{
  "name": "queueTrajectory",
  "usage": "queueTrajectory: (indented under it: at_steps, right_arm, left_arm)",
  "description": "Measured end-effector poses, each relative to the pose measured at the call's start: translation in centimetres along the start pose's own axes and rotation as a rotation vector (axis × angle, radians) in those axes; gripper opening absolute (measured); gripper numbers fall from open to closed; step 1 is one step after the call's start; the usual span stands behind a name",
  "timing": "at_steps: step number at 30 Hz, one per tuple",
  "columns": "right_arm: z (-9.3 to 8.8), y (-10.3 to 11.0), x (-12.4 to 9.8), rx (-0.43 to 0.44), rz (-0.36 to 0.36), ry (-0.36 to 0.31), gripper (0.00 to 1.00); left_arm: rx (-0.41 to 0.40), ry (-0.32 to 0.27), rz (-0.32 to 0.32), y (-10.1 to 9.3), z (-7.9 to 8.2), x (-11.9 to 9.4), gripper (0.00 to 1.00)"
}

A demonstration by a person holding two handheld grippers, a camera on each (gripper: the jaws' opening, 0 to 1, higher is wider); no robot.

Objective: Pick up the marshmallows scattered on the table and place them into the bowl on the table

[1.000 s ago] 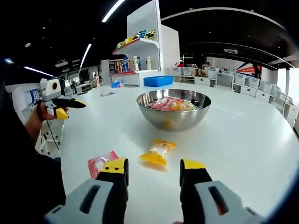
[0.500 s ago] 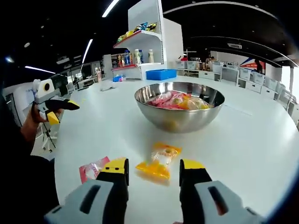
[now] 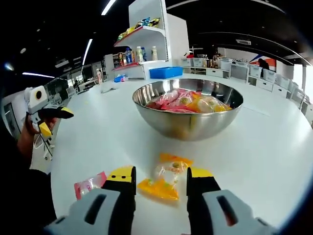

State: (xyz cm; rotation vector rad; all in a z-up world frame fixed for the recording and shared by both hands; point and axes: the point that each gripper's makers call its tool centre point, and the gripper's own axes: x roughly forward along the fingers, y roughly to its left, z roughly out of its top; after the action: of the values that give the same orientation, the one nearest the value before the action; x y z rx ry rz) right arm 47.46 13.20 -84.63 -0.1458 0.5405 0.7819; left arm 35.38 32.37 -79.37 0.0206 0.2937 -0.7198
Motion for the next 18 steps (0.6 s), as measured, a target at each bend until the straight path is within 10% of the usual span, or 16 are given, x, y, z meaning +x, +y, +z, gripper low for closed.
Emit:
queueTrajectory:
  at_steps: [18]
  right_arm:
    - [-0.4,0.0,2.1,-0.059,-0.057,0.027,0.30]
  left_arm:
    - [-0.019,0.008,0.007,0.3,-0.9,-0.1,0.54]
